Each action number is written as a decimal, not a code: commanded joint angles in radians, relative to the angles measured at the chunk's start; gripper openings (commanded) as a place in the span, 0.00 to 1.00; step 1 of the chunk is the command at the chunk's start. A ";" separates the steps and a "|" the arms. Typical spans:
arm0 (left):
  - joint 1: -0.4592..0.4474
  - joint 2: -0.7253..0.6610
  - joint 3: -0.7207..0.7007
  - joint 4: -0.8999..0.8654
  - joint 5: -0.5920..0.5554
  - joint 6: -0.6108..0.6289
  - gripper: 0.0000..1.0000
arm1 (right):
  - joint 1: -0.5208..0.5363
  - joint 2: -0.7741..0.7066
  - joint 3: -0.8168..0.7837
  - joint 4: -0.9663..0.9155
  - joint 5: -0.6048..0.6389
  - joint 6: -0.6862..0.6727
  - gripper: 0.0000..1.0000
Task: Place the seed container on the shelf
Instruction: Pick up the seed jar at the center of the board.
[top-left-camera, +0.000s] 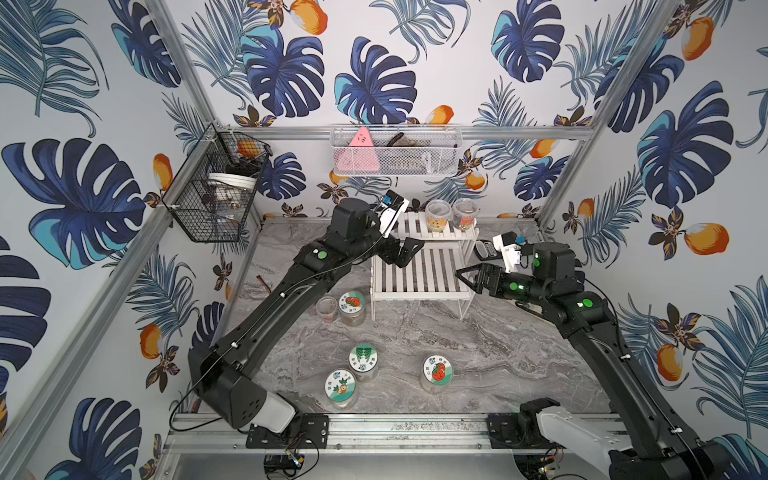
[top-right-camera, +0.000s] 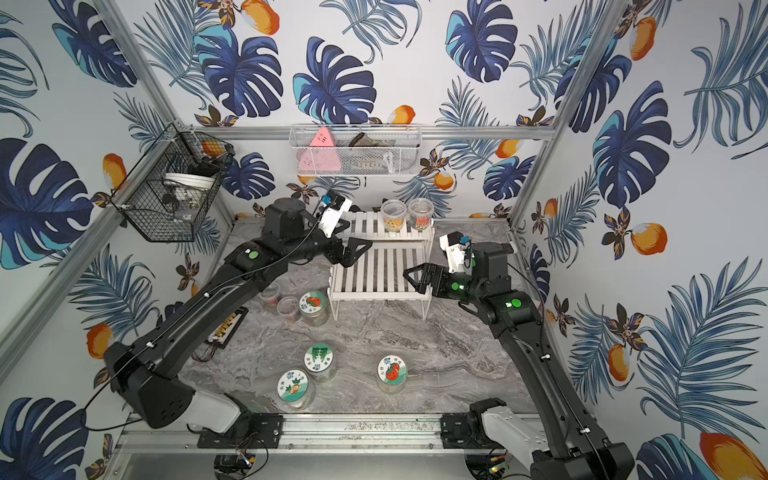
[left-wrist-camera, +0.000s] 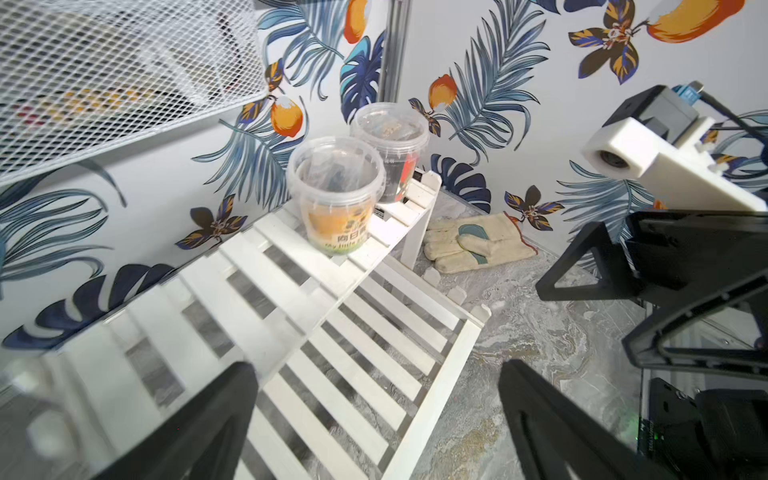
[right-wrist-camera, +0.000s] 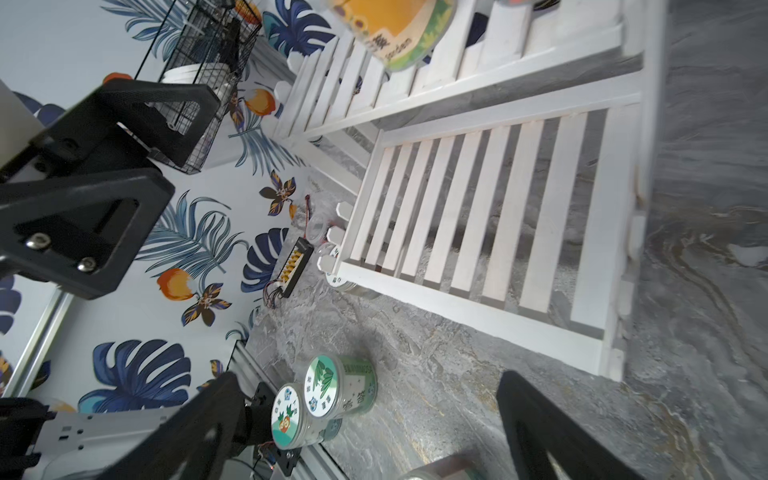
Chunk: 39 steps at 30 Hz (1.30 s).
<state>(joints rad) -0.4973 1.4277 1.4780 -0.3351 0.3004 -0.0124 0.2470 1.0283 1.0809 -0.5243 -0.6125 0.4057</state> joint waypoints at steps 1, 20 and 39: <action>0.001 -0.090 -0.116 -0.028 -0.136 -0.092 0.98 | 0.011 -0.027 -0.044 0.079 -0.133 -0.016 1.00; 0.014 -0.482 -0.421 -0.260 -0.508 -0.379 0.99 | 0.431 0.101 -0.061 0.109 0.229 -0.130 1.00; 0.074 -0.427 -0.388 -0.536 -0.662 -0.573 0.99 | 0.433 0.096 -0.037 0.069 0.261 -0.029 1.00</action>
<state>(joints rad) -0.4465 1.0164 1.1179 -0.8276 -0.3515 -0.5381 0.6781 1.1255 1.0466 -0.5064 -0.3401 0.3504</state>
